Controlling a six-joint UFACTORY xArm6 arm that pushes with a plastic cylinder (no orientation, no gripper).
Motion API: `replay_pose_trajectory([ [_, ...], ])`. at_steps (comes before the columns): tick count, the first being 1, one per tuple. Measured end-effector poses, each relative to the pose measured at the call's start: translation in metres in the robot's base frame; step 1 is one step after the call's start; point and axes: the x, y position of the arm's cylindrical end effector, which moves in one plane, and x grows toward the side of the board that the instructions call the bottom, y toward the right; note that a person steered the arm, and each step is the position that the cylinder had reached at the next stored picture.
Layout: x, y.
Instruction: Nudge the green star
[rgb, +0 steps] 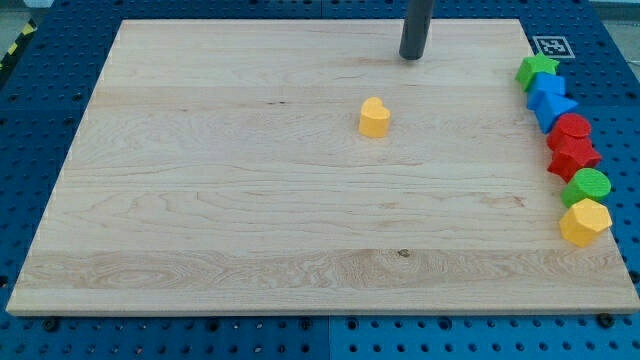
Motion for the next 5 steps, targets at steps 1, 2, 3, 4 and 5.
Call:
replay_pose_trajectory([
  [1,-0.014,0.031],
  [2,-0.023,0.074],
  [3,-0.023,0.11],
  [4,-0.021,0.161],
  [5,0.0,0.197],
])
